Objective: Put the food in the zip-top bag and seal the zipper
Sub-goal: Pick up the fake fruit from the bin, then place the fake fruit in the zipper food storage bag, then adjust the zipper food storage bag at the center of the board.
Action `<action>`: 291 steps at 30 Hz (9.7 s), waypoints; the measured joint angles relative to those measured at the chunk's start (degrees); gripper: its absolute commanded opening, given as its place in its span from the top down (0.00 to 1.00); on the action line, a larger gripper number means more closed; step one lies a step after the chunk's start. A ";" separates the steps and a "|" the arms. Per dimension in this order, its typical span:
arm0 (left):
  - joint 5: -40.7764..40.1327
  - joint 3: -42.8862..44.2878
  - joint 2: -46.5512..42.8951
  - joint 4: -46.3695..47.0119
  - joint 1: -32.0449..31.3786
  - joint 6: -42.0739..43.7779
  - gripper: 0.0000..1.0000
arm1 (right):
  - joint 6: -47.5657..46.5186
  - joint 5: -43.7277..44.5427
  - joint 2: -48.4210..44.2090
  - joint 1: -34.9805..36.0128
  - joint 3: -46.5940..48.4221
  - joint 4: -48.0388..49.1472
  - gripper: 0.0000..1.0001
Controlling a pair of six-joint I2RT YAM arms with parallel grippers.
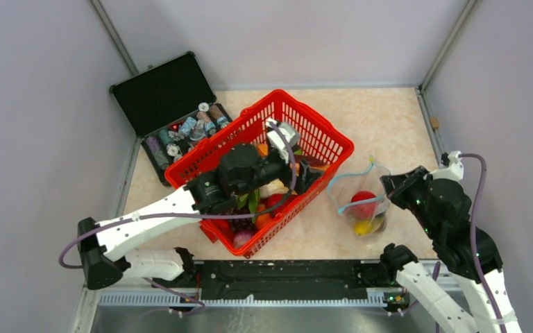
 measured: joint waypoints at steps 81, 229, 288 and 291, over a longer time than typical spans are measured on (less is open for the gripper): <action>8.00 -8.48 5.77 -60.43 9.97 -18.80 0.60 | 0.59 0.66 -0.79 0.00 -1.27 -0.04 0.96; 7.98 21.42 24.09 -13.18 -5.84 8.11 0.12 | 4.70 2.64 -5.31 0.00 3.98 -4.02 0.95; 14.71 25.07 31.32 -13.94 -4.39 -18.75 0.72 | 3.80 11.56 -14.16 0.00 8.31 -8.66 0.94; 14.84 25.92 31.34 -15.04 -4.72 -16.87 0.97 | 3.78 11.61 -14.23 0.00 8.28 -8.66 0.94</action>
